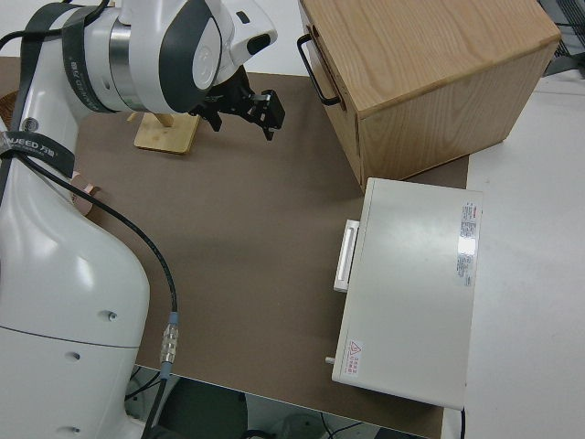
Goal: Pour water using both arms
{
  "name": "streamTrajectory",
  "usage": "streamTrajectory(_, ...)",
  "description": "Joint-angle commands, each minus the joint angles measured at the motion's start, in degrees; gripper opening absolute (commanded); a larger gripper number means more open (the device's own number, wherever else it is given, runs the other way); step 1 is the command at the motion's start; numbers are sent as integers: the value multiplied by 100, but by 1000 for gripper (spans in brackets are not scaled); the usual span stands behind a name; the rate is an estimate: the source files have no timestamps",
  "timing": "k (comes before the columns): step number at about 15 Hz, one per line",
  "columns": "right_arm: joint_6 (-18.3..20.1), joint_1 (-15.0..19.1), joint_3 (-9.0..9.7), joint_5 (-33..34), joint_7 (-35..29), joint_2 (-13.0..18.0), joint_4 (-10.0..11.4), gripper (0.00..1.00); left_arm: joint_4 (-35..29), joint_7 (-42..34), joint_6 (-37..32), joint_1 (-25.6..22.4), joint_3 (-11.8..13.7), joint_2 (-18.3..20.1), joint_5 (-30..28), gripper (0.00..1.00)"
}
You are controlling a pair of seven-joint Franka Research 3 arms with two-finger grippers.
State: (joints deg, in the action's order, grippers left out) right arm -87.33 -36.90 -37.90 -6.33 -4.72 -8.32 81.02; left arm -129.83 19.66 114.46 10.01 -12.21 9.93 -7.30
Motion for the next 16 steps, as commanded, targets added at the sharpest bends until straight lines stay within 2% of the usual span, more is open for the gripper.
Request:
streamTrajectory(1, -39, 68, 106, -17, 94, 76, -8, 990, 239, 38, -318, 27, 25, -44, 97, 0)
streamTrajectory(2, -39, 269, 246, -9, 94, 76, -8, 990, 239, 47, -371, 27, 25, -44, 97, 0)
streamTrajectory(3, -30, 602, 604, 9, 94, 76, -8, 990, 239, 38, -389, 27, 25, -44, 97, 0)
streamTrajectory(5, -30, 1567, 1579, 53, 94, 128, -69, 990, 256, 38, -468, 27, 25, -44, 106, 0)
streamTrajectory(6, -39, 1929, 2001, 105, 94, 215, -87, 990, 282, 38, -503, 27, 25, -44, 114, 0)
streamTrajectory(7, -39, 2176, 2266, 123, 94, 242, -87, 990, 300, 38, -521, 27, 25, -44, 114, 0)
streamTrajectory(9, -30, 2484, 2575, 281, 103, 277, -87, 990, 326, 38, -564, 27, 25, -44, 114, 0)
streamTrajectory(10, -30, 2608, 2664, 290, 103, 313, -87, 990, 327, 38, -582, 27, 25, -53, 114, 0)
streamTrajectory(14, 119, 2942, 2954, 317, 121, 383, -87, 990, 327, 38, -582, 27, 25, -44, 123, 0)
streamTrajectory(16, 120, 2935, 3007, 299, 95, 401, -87, 990, 327, 38, -591, 27, 25, -44, 167, 0)
